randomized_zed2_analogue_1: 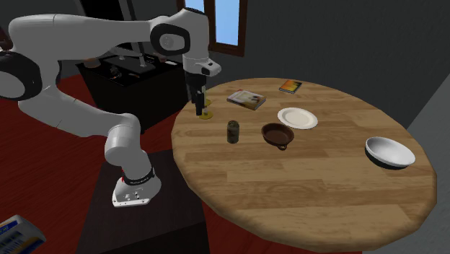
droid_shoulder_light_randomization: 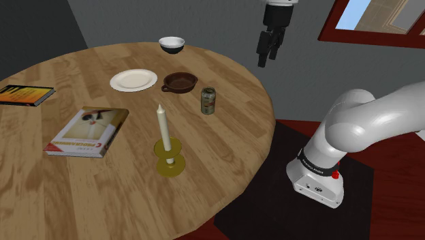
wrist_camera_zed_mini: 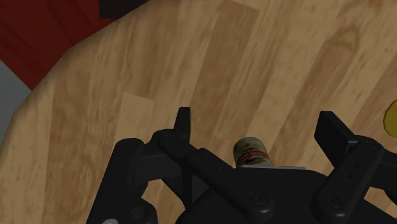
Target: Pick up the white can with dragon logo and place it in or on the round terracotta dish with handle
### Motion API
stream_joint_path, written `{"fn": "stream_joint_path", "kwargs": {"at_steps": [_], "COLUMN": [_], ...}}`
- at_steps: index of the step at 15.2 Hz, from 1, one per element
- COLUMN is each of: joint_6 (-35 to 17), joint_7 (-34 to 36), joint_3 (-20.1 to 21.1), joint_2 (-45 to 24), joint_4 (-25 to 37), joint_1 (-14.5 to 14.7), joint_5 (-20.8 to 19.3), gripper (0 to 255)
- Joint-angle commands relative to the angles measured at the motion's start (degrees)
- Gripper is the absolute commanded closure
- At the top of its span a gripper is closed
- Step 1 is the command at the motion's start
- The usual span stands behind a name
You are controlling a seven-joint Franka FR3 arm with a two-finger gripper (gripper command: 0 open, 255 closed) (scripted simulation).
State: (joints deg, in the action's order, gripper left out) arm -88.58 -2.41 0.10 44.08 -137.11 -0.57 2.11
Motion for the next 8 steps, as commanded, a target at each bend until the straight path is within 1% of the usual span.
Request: {"fn": "stream_joint_path", "kwargs": {"at_steps": [1,8], "joint_6": [0.00,-14.31], "joint_7": [0.00,0.50], "joint_3": [0.00,2.38], "joint_2": [0.00,-10.74], "joint_4": [0.00,-1.83], "joint_1": [0.00,1.37], "joint_5": [0.00,0.82], "gripper": [0,0]}}
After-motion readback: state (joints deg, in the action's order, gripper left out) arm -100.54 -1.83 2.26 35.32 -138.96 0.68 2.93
